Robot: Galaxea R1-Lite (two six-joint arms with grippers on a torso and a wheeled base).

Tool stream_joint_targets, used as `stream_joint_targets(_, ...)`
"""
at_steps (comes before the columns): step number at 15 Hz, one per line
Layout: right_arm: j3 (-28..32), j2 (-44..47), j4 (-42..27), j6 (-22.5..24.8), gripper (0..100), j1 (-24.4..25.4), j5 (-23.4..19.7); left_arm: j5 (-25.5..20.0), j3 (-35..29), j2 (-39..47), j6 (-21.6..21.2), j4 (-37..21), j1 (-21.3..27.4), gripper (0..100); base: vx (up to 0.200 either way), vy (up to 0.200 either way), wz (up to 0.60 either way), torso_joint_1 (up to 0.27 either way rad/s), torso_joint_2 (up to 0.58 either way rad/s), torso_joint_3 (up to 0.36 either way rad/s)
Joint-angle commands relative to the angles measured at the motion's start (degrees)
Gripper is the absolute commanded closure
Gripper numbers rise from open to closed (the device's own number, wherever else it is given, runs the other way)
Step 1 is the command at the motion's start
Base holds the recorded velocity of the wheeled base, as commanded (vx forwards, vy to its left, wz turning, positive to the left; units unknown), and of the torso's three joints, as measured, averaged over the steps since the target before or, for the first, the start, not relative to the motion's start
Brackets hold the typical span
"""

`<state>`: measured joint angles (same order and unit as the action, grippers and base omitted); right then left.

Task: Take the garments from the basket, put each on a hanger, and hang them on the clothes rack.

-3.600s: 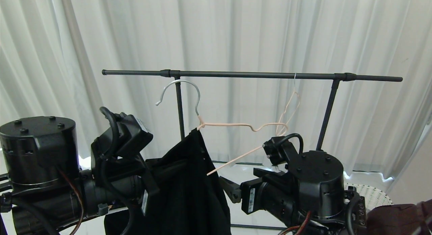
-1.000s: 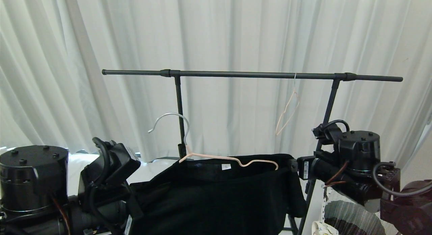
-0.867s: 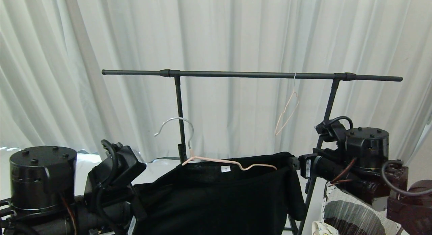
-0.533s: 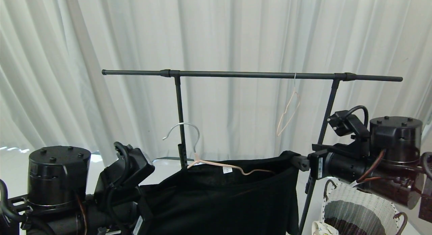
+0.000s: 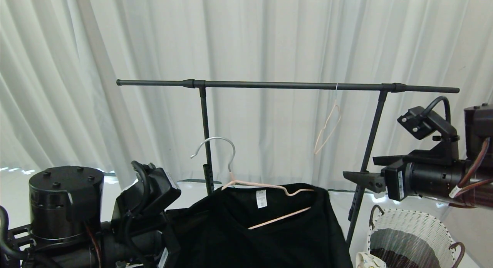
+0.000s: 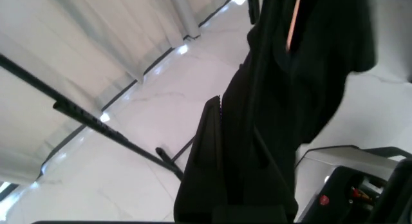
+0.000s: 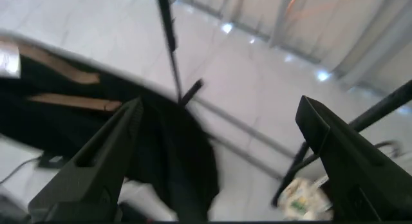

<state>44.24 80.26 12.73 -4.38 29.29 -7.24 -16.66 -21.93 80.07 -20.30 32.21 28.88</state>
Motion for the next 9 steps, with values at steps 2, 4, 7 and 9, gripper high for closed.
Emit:
stream_joint_targets(2, 2.17, -0.28, 1.07, -0.98, 0, -1.26, -3.04, -0.03, 0.05, 0.18, -0.09, 0.05, 0.56, 100, 0.000, 0.000, 0.00, 0.000, 0.00, 0.000)
stream_joint_targets(4, 2.08, -1.25, -1.21, -0.19, 0, -0.91, -4.45, -0.03, -0.22, 0.44, -0.09, 0.05, 0.65, 100, 0.000, 0.000, 0.00, 0.000, 0.00, 0.000)
stream_joint_targets(7, 1.99, -2.66, -6.49, 9.65, 0, 6.13, -9.19, -0.03, -0.57, 0.00, -0.01, 0.14, 4.69, 100, 0.000, 0.000, 0.00, 0.000, 0.00, 0.000)
stream_joint_targets(9, 2.52, -1.69, -11.23, 20.11, 0, 11.58, -13.24, -0.03, -0.74, 0.18, -0.44, 0.22, 8.74, 100, 0.000, 0.000, 0.00, 0.000, 0.00, 0.000)
